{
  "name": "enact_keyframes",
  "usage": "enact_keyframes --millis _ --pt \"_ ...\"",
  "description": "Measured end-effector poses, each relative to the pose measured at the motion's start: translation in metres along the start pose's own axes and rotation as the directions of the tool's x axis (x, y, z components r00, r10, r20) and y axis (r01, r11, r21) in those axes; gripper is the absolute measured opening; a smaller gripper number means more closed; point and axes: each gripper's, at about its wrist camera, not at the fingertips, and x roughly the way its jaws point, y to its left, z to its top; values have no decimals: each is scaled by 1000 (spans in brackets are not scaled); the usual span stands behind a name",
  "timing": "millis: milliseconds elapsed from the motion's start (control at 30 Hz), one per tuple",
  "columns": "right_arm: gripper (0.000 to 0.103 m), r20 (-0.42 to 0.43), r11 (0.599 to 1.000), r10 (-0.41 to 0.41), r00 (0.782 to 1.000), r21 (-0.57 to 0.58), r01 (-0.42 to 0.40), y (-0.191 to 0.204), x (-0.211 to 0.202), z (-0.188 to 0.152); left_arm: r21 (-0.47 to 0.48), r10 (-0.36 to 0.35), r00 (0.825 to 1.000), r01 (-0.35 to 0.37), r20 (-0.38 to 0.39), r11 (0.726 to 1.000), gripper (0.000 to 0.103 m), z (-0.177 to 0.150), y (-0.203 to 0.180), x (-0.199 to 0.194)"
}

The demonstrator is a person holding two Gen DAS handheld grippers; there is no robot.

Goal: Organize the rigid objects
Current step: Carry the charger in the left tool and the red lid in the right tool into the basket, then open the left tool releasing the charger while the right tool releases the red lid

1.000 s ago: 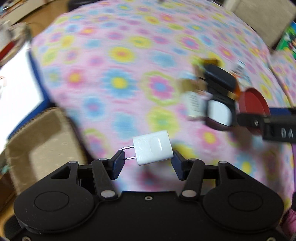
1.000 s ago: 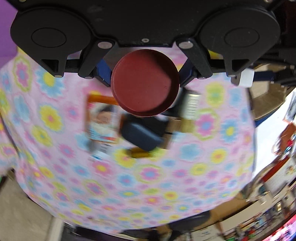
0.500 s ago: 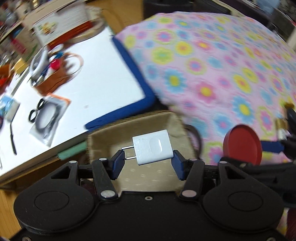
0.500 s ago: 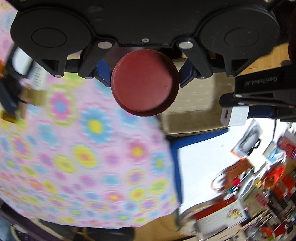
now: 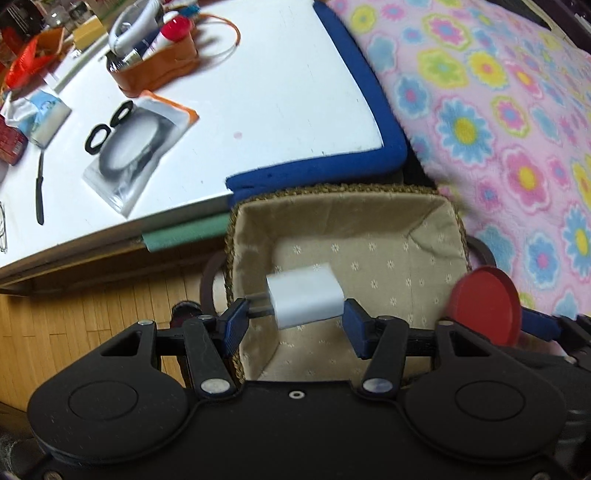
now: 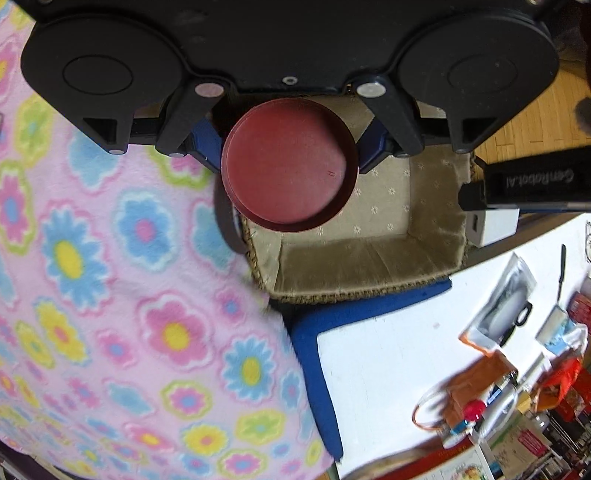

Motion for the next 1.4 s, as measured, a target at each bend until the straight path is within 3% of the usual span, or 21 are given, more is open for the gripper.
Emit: enact_keyframes --millis 167,700,933,1200,1400 --pt "80 -9 1000 -7 1000 8 8 2 8 2 28 33 999 -34 29 999 62 0 -7 -3" --pt "80 -26 1000 -28 999 -10 27 -5 20 -5 17 52 999 -52 10 998 63 2 -7 -1" --pt "80 -60 996 47 997 -78 -52 -15 2 -32 31 64 998 -64 10 997 63 1 -10 0" --pt "80 -109 995 20 994 -92 -30 -20 15 -52 56 78 997 -79 12 995 63 -2 -13 0" --pt "80 -125 982 -54 991 -186 30 -1 35 -61 46 70 997 -71 10 996 63 -2 -12 0"
